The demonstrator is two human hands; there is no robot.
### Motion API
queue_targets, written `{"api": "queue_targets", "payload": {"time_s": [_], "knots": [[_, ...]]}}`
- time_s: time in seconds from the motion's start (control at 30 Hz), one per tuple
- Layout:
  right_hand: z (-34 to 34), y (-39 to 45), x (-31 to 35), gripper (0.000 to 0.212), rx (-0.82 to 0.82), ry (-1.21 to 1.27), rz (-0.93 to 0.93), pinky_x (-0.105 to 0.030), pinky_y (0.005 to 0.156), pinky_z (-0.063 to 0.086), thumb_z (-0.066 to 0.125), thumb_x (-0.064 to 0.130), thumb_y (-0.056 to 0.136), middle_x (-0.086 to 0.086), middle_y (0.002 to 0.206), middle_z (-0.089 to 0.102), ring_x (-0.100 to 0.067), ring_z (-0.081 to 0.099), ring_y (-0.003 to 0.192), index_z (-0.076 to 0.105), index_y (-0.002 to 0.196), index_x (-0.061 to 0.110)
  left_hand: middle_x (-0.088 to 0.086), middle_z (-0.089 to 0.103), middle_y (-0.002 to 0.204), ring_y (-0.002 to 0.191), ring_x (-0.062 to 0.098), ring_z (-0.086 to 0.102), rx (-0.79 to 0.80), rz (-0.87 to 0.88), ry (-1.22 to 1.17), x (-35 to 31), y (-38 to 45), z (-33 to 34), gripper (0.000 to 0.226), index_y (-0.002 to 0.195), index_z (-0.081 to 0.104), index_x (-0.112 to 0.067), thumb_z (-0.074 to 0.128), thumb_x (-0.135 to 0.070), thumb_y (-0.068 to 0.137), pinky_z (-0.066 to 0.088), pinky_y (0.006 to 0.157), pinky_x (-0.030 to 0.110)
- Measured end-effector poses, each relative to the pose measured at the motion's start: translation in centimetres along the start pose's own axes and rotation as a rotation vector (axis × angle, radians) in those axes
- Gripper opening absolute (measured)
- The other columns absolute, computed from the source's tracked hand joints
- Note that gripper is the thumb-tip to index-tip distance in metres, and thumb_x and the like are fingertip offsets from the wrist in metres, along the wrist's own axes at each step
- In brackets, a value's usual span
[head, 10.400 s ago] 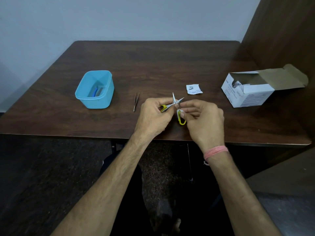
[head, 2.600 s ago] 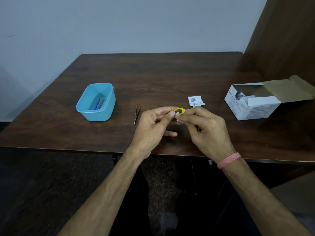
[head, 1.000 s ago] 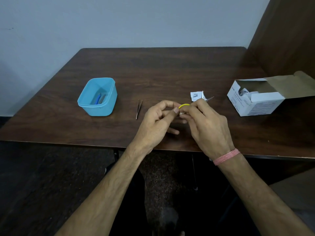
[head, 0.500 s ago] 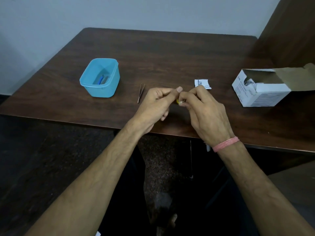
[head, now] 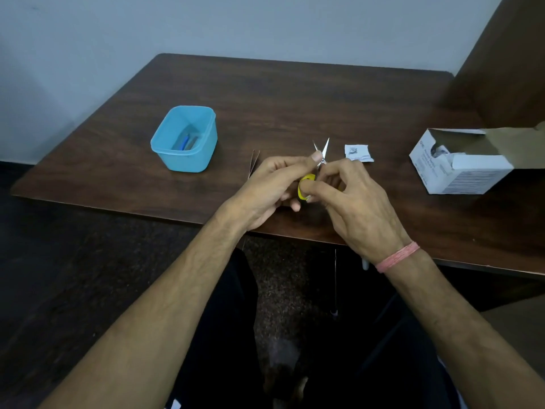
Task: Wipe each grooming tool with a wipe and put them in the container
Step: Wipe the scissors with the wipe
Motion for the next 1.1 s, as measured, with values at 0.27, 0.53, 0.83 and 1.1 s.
{"api": "queue_targets", "payload": {"time_s": [0.27, 0.53, 0.83, 1.1], "knots": [[0.2, -0.1, 0.5, 0.035, -0.062, -0.085, -0.074, -0.043, 0.063, 0.055, 0.076, 0.005, 0.1, -0.004, 0.117, 0.066, -0.029, 0.058, 0.093, 0.079, 0.129, 0.025, 0.0, 0.058, 0.066, 0.058, 0.014, 0.053, -0.041, 0.005, 0.045, -0.1, 0.1, -0.1, 0.034, 0.082, 0.073, -0.018, 0.068, -0.03, 0.113, 0.049, 0.049, 0.021], [-0.3, -1.3, 0.4, 0.03, -0.16, -0.193, -0.103, -0.038, 0.049, 0.05, 0.075, 0.003, 0.101, -0.001, 0.105, 0.069, -0.021, 0.056, 0.086, 0.081, 0.12, 0.024, 0.009, 0.061, 0.074, 0.061, 0.016, 0.06, -0.187, -0.019, 0.028, 0.6, 0.7, -0.8, 0.028, 0.114, 0.085, -0.005, 0.077, -0.031, 0.108, 0.034, 0.042, 0.02], [-0.9, -1.4, -0.8, 0.02, -0.275, -0.006, 0.017, -0.042, 0.079, 0.066, 0.072, 0.007, 0.107, 0.006, 0.121, 0.081, -0.016, 0.08, 0.105, 0.082, 0.123, 0.015, 0.002, 0.074, 0.1, 0.053, 0.003, 0.038, -0.389, 0.091, -0.205, 1.3, 0.5, -1.2, 0.021, 0.121, 0.083, -0.01, 0.075, -0.025, 0.109, 0.032, 0.04, 0.017], [-0.5, -1.5, -1.6, 0.025, -0.285, 0.025, 0.053, -0.043, 0.078, 0.066, 0.072, 0.004, 0.106, 0.008, 0.124, 0.081, -0.014, 0.081, 0.101, 0.081, 0.126, 0.016, 0.007, 0.065, 0.095, 0.064, 0.006, 0.046, -0.324, 0.101, -0.279, 1.9, 0.7, -1.2, 0.014, 0.109, 0.09, -0.017, 0.077, -0.022, 0.106, 0.05, 0.054, 0.02]]}}
Point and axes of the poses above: each hand's wrist, its own y-axis towards the middle knuckle, its own z-axis out of the palm, x = y × z, the point moved 5 cm from there along y, towards the middle knuckle
